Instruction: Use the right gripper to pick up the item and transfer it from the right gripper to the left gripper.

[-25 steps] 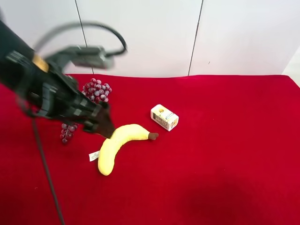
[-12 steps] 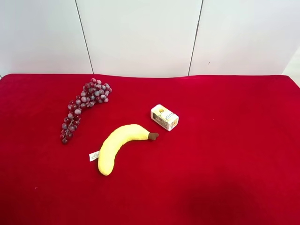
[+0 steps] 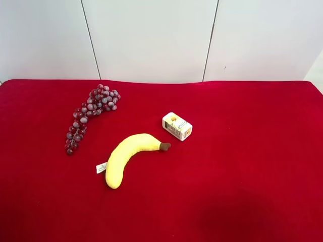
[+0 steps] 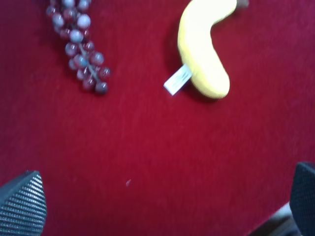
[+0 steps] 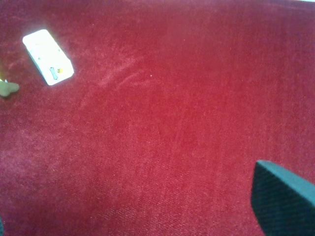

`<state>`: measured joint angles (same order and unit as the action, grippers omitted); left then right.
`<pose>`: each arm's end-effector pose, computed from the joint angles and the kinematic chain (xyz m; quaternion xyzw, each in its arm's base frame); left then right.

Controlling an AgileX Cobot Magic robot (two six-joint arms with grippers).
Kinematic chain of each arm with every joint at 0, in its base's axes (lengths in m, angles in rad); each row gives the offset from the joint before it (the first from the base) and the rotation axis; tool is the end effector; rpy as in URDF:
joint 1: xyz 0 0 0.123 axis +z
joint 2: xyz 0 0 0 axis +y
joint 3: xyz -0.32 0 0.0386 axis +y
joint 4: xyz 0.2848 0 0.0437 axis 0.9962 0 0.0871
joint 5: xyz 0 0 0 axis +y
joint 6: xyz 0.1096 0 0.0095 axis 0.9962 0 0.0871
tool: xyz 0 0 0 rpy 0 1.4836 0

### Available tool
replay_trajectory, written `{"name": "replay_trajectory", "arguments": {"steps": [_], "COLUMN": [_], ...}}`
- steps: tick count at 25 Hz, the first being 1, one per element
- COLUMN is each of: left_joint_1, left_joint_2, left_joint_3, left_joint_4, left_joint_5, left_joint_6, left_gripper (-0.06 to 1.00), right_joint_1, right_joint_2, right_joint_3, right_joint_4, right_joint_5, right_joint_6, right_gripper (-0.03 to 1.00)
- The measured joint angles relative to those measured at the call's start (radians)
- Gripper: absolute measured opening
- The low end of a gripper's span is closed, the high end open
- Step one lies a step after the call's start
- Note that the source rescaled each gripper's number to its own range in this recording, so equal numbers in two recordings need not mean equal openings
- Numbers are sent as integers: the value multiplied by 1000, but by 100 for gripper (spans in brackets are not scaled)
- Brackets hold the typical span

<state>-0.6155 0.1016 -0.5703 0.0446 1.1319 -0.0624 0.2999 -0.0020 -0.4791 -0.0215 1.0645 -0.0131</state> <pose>0.0124 -0.0033 0.3016 0.2386 0.8456 -0.1376 0.4573 0.0091 0.0006 0.2791 -0.1336 0.8486 0.0625 0.5081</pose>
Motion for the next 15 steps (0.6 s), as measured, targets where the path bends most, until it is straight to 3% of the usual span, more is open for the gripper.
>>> {"name": "replay_trajectory", "arguments": {"steps": [3, 15], "left_joint_1": [0, 0], "left_joint_2": [-96, -97], "left_joint_3": [51, 61], "left_joint_4": [-11, -18], "left_joint_5": [-40, -62], "left_joint_6": [-1, 0], "left_gripper": [100, 100], "right_joint_1": [0, 0], "right_joint_2": [0, 0], "right_joint_3": [0, 0], "right_joint_4": [0, 0], "right_joint_5": [0, 0], "right_joint_6": [0, 0], "right_gripper": [100, 100]}}
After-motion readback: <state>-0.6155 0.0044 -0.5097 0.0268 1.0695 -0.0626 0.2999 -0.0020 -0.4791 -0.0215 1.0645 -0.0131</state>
